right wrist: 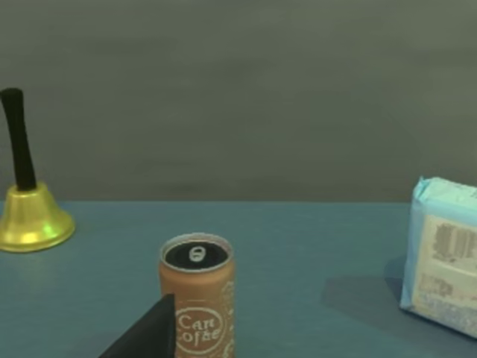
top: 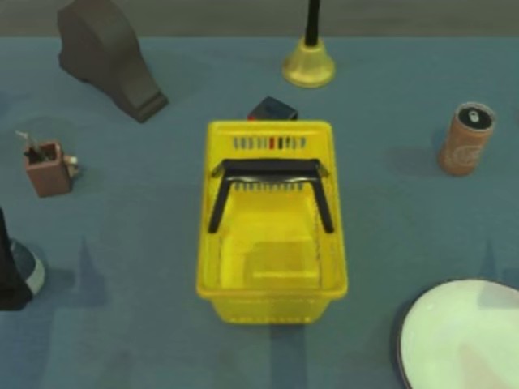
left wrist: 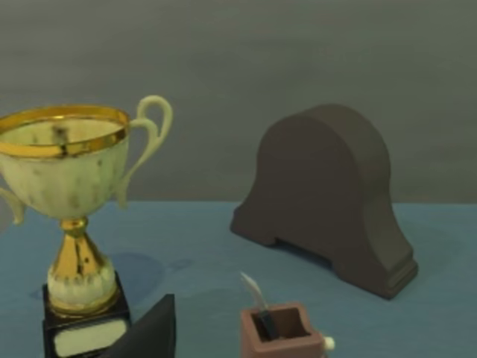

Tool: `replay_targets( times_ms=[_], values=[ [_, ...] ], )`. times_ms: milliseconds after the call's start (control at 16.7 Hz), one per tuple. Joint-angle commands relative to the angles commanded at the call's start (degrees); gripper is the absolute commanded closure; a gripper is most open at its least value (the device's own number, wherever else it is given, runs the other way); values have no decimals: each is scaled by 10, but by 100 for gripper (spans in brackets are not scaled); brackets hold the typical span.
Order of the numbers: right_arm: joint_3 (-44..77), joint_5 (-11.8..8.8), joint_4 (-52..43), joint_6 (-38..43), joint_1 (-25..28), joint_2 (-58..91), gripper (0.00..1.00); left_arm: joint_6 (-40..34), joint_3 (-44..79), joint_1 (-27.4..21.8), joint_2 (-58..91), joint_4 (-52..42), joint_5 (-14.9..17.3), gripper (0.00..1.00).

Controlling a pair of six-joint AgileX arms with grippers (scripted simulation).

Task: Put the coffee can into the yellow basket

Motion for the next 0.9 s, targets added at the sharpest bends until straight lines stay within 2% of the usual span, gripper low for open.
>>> replay_targets(
  times_ms=[240, 420, 660, 900],
  values=[
    [16, -1, -10, -4, 2, 16, 0, 0, 0, 0, 0, 0, 0, 0],
    [81, -3, -52, -21, 6, 83, 0, 0, 0, 0, 0, 0, 0, 0],
    [231, -5, -146, -62, 15, 240, 0, 0, 0, 0, 0, 0, 0, 0],
    [432, -7, -270, -115, 26, 450, 0, 0, 0, 0, 0, 0, 0, 0]
  ],
)
